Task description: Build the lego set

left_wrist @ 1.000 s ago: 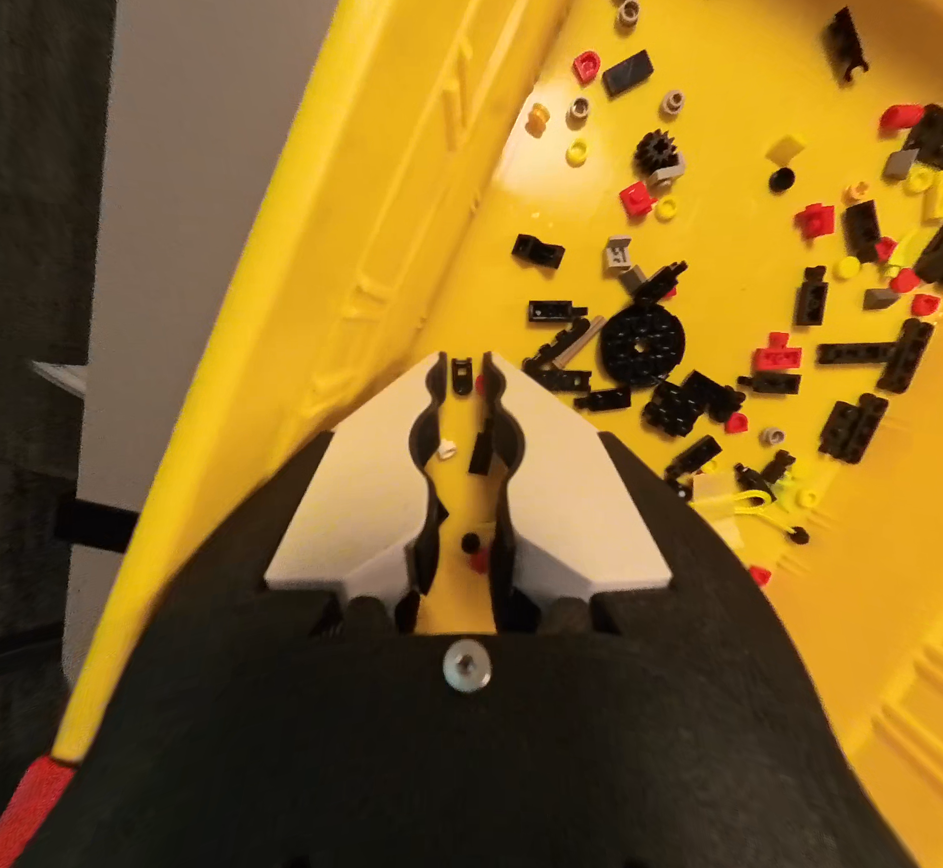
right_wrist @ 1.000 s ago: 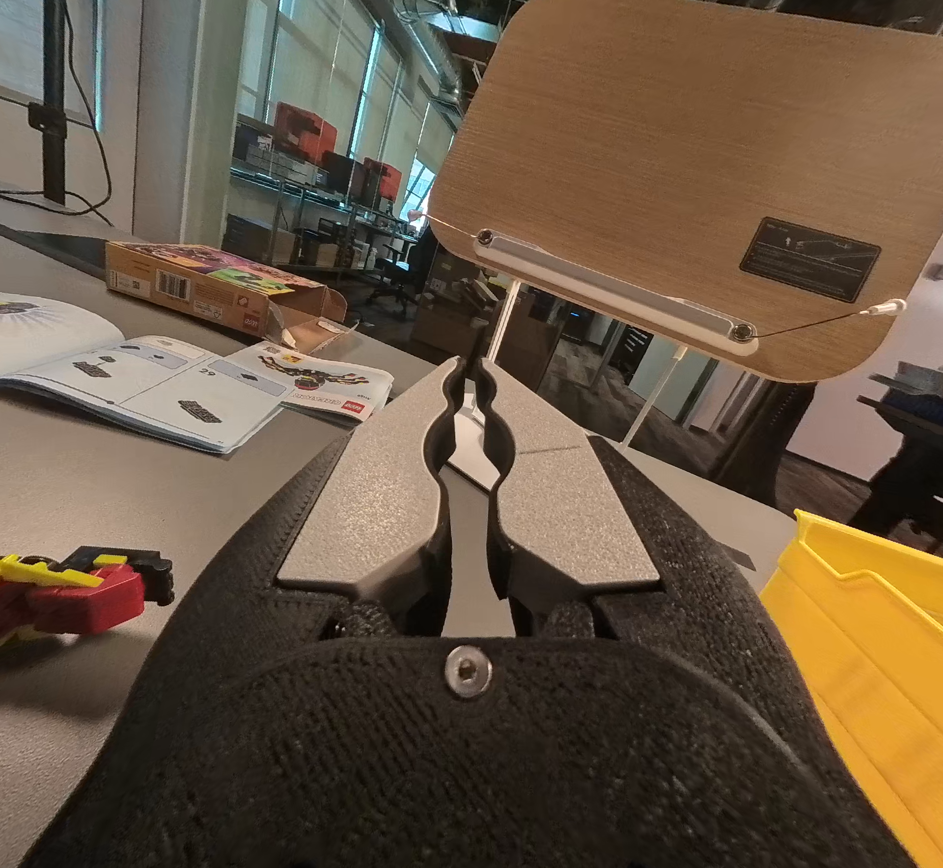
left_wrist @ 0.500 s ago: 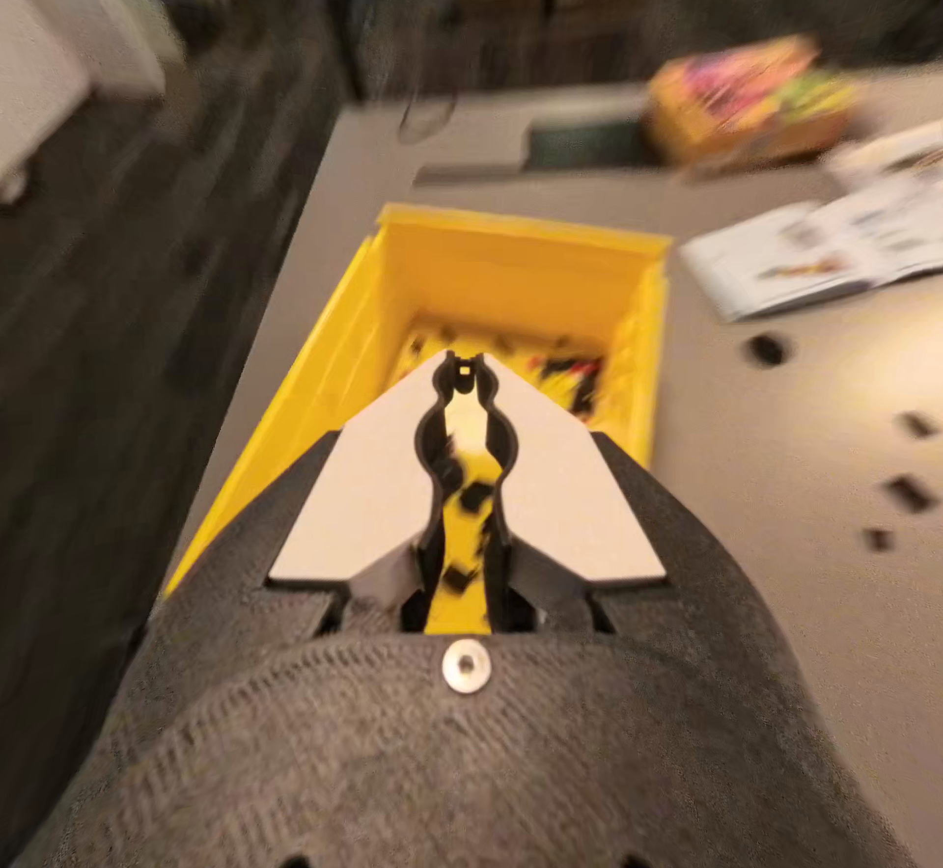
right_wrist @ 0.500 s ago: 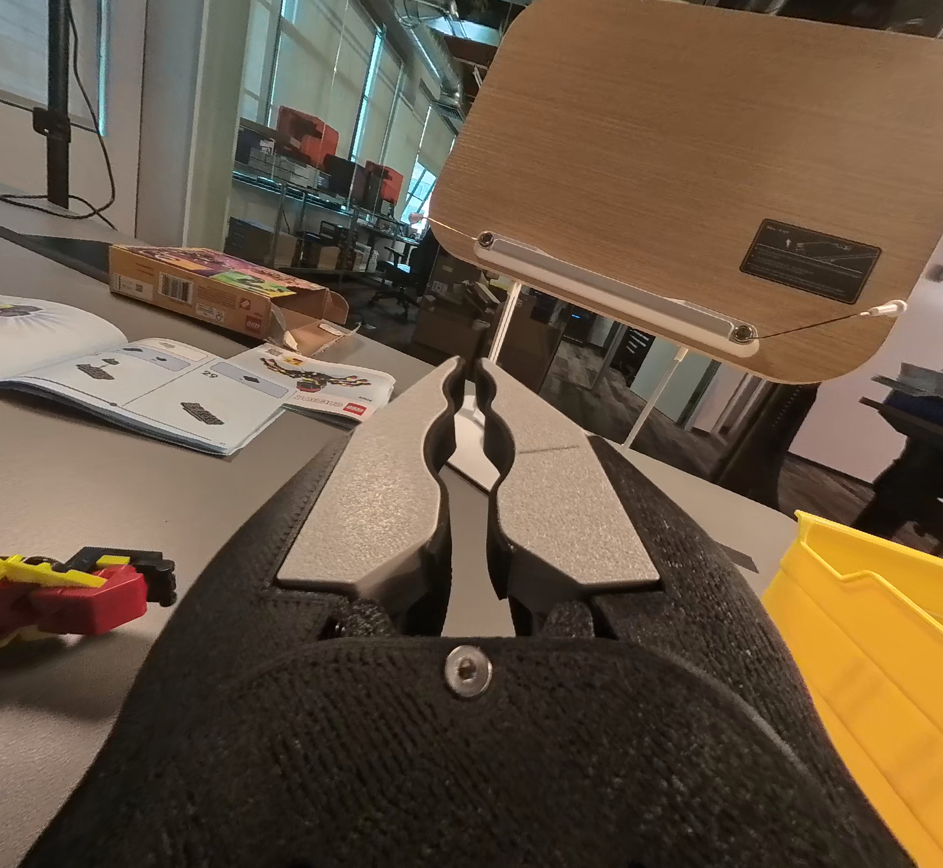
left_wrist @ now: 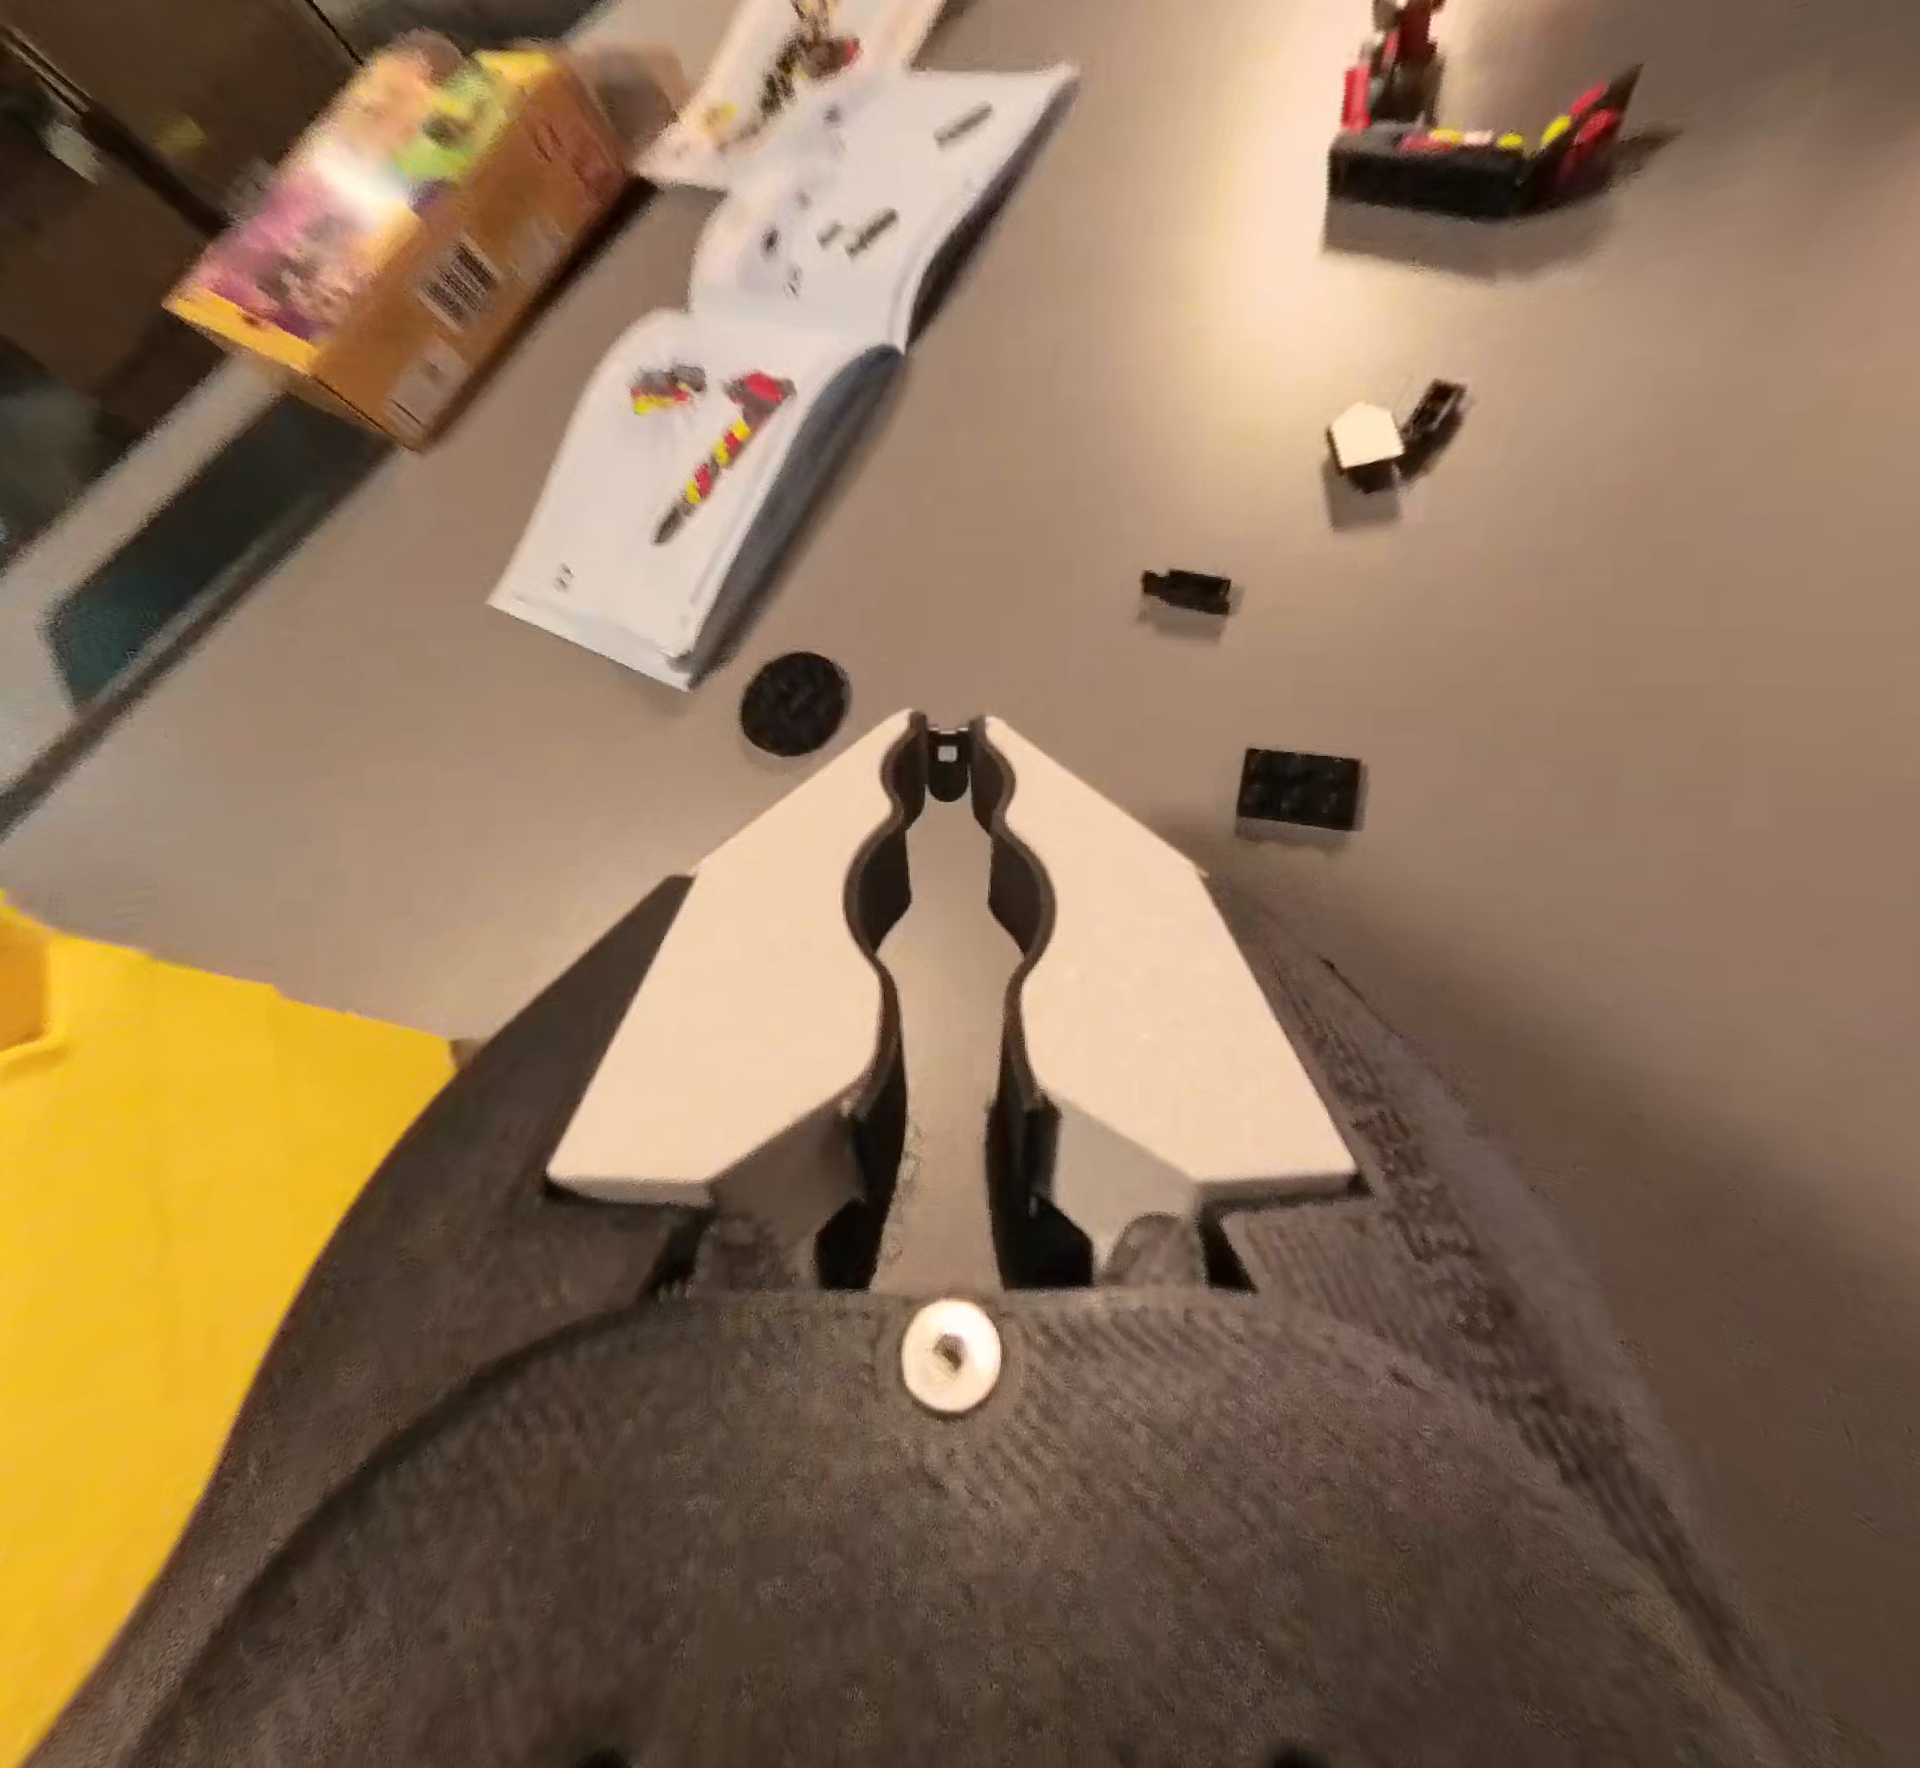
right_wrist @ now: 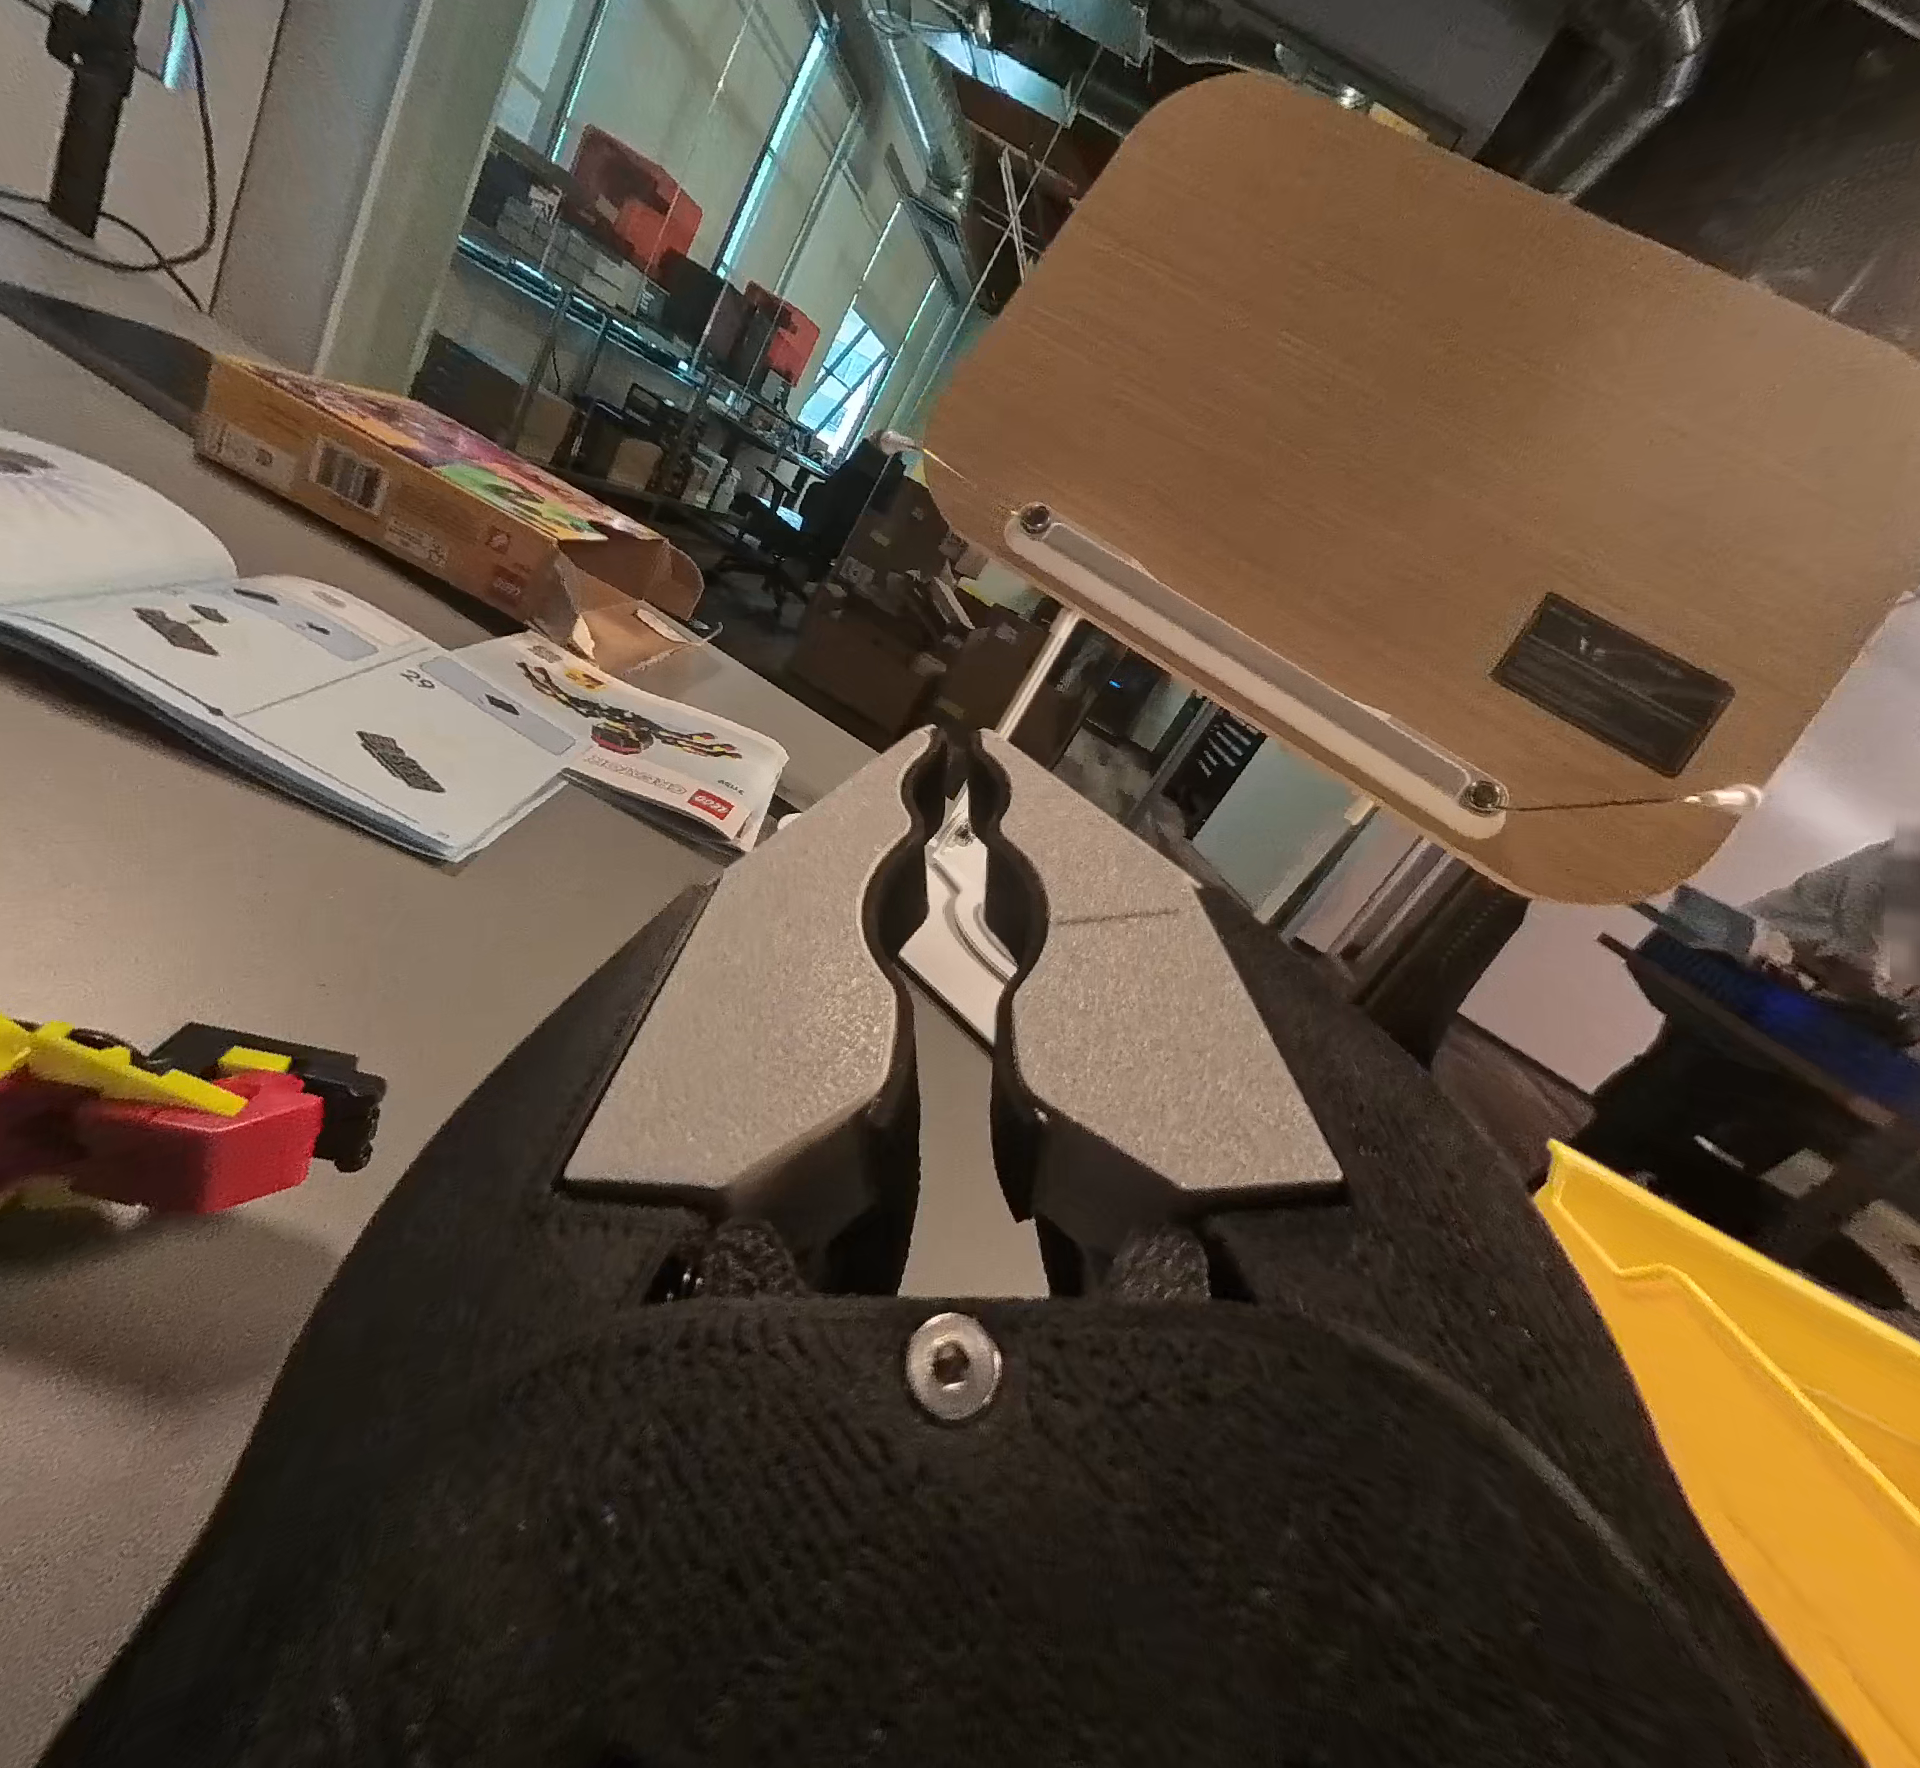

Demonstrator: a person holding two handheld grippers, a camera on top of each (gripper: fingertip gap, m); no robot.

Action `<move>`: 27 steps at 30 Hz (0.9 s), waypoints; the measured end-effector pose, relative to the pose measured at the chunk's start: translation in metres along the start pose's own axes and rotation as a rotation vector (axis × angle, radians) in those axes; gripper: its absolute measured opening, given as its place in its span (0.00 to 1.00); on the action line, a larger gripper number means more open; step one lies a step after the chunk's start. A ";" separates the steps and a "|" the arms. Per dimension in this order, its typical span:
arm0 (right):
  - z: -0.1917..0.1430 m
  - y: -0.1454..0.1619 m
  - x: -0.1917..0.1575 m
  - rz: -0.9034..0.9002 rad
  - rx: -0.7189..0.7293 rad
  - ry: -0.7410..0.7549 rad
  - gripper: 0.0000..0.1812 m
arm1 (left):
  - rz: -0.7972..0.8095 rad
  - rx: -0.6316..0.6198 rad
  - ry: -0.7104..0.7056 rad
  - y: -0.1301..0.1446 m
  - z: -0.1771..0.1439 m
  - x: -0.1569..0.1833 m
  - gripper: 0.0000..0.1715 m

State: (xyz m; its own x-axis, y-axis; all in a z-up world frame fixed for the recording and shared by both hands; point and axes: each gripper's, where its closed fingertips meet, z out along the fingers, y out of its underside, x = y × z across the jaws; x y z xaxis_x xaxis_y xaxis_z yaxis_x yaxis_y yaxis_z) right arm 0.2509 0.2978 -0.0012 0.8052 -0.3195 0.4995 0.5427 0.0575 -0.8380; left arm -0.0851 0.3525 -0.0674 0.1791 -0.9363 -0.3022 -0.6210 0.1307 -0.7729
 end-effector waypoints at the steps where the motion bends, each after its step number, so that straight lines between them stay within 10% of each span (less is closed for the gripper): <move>1: 0.000 0.000 -0.001 -0.016 -0.001 -0.001 0.00 | -0.010 -0.018 0.033 0.004 0.004 0.001 0.04; 11: -0.015 -0.032 -0.004 -0.139 0.055 0.066 0.08 | -0.104 0.512 0.307 -0.039 -0.030 0.017 0.04; 20: -0.092 -0.179 -0.238 0.097 0.406 -0.585 0.12 | -0.666 0.771 0.801 -0.065 -0.058 0.025 0.03; 27: -0.077 -0.185 -0.276 0.137 0.292 -0.577 0.08 | -0.690 0.812 0.775 -0.066 -0.056 0.025 0.04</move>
State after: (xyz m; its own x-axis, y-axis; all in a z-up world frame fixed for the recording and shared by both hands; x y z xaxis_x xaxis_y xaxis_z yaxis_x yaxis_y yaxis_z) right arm -0.0899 0.3020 -0.0011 0.8265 0.2625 0.4979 0.4028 0.3421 -0.8490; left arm -0.0826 0.3024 0.0077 -0.3770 -0.7963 0.4731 0.1024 -0.5435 -0.8331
